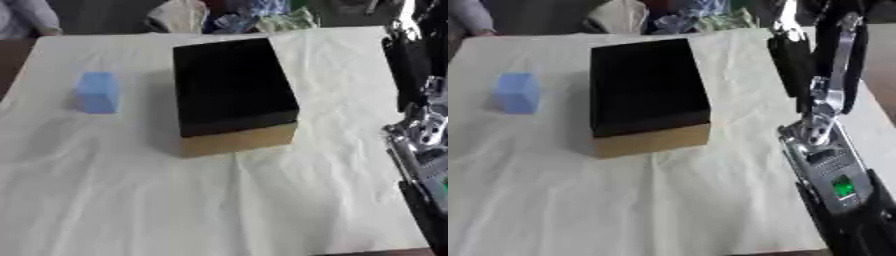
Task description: Pick up objects on the table and place them in the box.
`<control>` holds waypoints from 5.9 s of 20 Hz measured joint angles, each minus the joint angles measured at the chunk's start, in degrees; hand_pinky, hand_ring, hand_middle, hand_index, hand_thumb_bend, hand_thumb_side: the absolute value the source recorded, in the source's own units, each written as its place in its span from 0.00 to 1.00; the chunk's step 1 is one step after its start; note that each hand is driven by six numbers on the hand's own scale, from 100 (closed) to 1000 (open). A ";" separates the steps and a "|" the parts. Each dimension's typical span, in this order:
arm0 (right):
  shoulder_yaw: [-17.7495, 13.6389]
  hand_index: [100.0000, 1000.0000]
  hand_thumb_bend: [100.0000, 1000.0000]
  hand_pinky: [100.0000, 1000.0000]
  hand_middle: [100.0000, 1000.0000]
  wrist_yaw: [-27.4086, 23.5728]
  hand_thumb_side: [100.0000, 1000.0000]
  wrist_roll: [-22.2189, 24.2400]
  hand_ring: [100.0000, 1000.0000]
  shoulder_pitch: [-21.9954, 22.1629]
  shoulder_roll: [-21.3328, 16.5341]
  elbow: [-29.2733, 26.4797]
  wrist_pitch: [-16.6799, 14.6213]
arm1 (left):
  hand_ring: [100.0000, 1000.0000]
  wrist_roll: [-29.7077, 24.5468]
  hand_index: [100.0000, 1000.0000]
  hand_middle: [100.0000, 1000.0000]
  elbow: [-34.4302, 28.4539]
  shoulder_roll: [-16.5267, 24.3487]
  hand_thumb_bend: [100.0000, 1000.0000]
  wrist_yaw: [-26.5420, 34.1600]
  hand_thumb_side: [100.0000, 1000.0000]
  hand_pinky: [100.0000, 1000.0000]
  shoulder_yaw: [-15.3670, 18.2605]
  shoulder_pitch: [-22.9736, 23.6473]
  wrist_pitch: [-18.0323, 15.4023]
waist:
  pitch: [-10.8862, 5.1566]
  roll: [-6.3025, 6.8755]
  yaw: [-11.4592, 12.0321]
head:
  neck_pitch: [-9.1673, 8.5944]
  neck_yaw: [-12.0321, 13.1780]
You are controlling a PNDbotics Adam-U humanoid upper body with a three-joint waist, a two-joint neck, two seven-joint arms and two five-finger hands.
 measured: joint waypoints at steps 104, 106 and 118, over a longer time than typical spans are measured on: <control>2.75 0.75 0.00 0.85 0.56 -2.45 0.42 0.27 0.77 -1.27 0.49 0.00 0.36 | 0.69 -58.31 0.64 0.51 51.38 -12.60 0.00 -48.83 0.00 0.85 -6.86 -31.99 -10.77 | 4.96 1.05 -4.95 | -4.09 5.07; 2.73 0.75 0.00 0.85 0.56 -2.45 0.42 0.21 0.77 -1.17 0.50 0.00 0.42 | 0.69 -58.30 0.65 0.52 51.08 -12.60 0.00 -48.33 0.00 0.84 -6.95 -32.00 -10.69 | 4.80 1.03 -4.81 | -4.07 5.04; 2.69 0.75 0.00 0.85 0.56 -2.45 0.41 0.15 0.77 -0.53 0.53 0.00 0.48 | 0.59 -55.31 0.62 0.49 38.85 -12.54 0.00 -41.36 0.00 0.78 -8.40 -33.12 -6.00 | 2.96 1.08 -3.81 | -3.05 4.14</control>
